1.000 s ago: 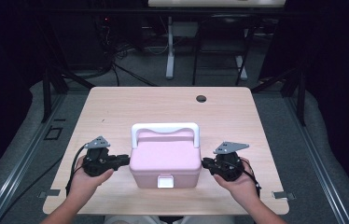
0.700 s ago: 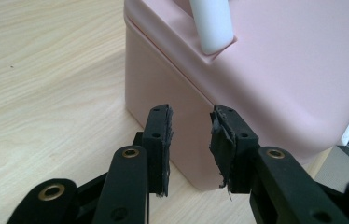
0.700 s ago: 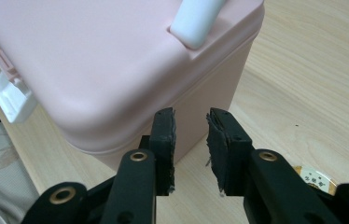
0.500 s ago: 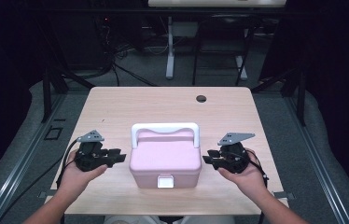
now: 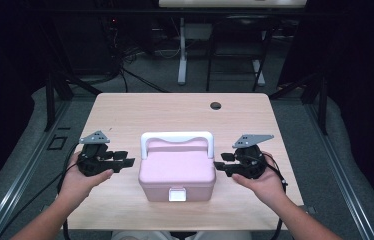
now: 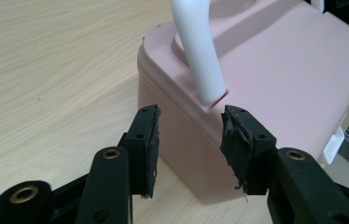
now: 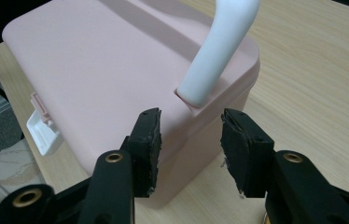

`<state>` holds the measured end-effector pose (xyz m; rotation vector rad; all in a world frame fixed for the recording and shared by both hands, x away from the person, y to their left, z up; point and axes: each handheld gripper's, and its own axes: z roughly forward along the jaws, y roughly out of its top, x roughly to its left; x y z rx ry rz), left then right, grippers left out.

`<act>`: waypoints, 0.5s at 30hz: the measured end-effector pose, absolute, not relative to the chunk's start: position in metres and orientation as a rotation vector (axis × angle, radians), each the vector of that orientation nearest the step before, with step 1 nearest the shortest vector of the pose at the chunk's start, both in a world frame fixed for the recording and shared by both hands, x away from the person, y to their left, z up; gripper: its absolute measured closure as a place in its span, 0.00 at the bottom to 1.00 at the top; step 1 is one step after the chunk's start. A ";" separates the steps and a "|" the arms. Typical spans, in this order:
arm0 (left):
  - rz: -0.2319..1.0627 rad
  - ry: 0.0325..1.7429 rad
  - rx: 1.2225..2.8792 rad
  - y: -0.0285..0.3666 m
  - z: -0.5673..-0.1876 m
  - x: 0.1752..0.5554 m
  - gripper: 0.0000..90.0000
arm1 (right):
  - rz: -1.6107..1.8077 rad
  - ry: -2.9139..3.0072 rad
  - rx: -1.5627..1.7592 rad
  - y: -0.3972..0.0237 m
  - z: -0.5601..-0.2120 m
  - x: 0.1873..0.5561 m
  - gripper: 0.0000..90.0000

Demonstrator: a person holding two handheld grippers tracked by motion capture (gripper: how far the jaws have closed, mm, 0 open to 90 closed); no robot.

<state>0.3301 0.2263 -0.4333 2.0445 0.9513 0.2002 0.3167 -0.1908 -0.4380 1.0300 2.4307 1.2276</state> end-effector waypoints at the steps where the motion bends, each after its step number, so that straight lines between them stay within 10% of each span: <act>1: 0.197 0.948 2.044 0.226 -0.432 0.331 0.62 | 1.232 2.429 1.031 -0.190 -0.437 0.318 0.63; 15: 0.174 0.925 2.047 0.210 -0.432 0.344 0.59 | 1.259 2.433 1.013 -0.183 -0.433 0.329 0.60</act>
